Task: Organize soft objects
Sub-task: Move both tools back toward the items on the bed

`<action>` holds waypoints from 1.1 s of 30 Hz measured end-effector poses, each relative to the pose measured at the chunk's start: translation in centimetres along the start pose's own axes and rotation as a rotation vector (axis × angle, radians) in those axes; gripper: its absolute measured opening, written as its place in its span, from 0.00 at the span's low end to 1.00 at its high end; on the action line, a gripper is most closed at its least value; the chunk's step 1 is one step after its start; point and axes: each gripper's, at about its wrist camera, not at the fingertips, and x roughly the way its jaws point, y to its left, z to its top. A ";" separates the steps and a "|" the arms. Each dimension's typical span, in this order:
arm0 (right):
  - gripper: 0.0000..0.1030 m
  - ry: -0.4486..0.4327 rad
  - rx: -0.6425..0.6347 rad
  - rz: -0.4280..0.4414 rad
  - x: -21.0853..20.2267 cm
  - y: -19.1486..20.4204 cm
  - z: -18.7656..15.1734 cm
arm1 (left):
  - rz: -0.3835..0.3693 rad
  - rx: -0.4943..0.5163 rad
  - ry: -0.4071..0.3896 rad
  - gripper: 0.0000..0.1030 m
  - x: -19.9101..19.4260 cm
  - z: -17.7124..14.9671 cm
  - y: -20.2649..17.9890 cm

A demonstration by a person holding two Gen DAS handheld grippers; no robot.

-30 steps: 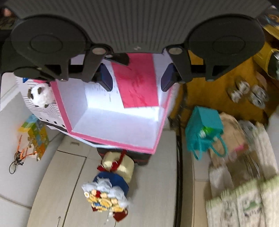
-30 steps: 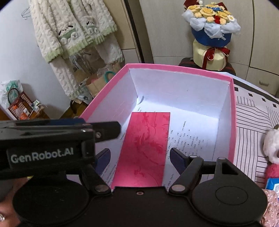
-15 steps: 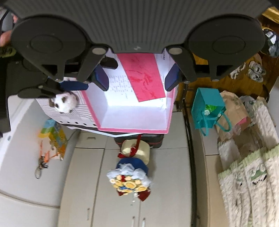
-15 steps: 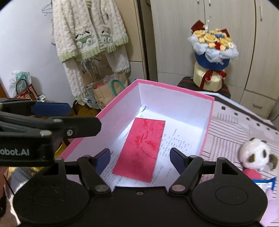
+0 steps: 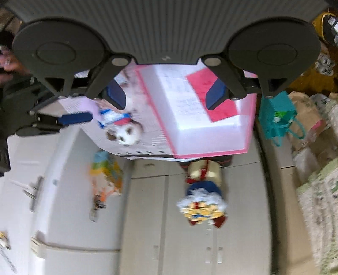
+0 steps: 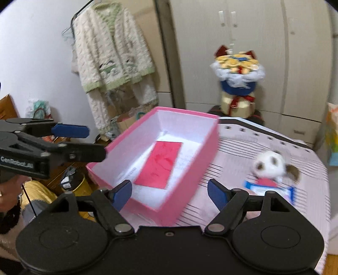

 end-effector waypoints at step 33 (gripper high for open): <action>0.88 0.034 -0.241 -0.100 4.2 -11.9 -14.3 | 0.029 0.021 0.187 0.84 18.0 -7.7 -13.7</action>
